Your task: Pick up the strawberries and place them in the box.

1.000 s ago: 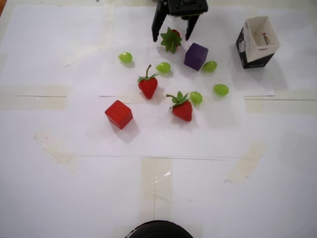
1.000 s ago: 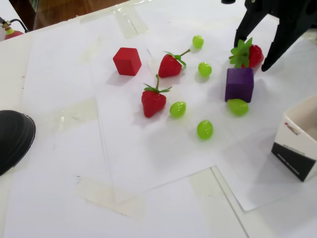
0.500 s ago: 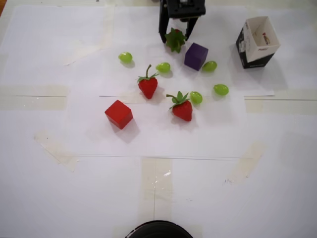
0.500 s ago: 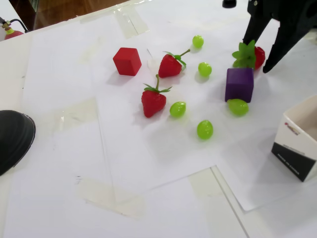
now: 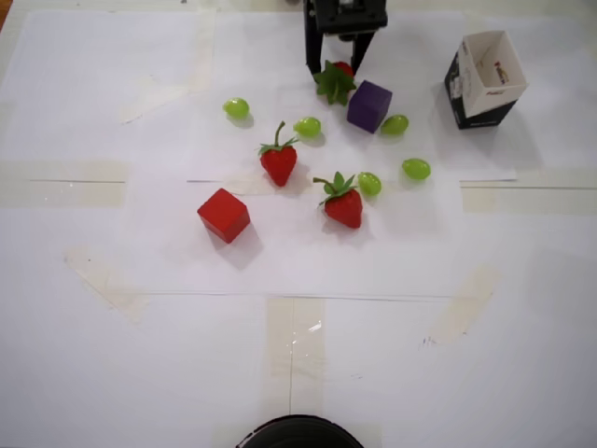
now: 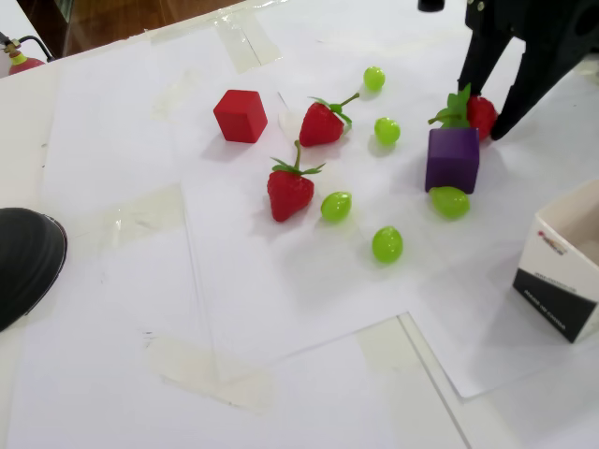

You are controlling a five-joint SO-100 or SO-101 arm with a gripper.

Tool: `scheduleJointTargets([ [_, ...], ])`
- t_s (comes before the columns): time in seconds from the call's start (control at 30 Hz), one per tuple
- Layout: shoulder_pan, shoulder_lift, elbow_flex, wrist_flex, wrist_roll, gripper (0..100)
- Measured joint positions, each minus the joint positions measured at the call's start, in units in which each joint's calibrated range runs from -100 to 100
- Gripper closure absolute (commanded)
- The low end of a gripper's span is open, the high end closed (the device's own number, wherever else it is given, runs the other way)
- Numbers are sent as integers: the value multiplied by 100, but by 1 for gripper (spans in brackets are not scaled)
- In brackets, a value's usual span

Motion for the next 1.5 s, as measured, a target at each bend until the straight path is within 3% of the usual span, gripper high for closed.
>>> scheduleJointTargets([
  [0.5,-75,-9,380,-688,-117,72],
  [0.93,-82,-64,407,-798,-132,86],
  [1.27,-112,-173,389,-419,-34,86],
  [1.5,60,-200,-344,751,244,86],
])
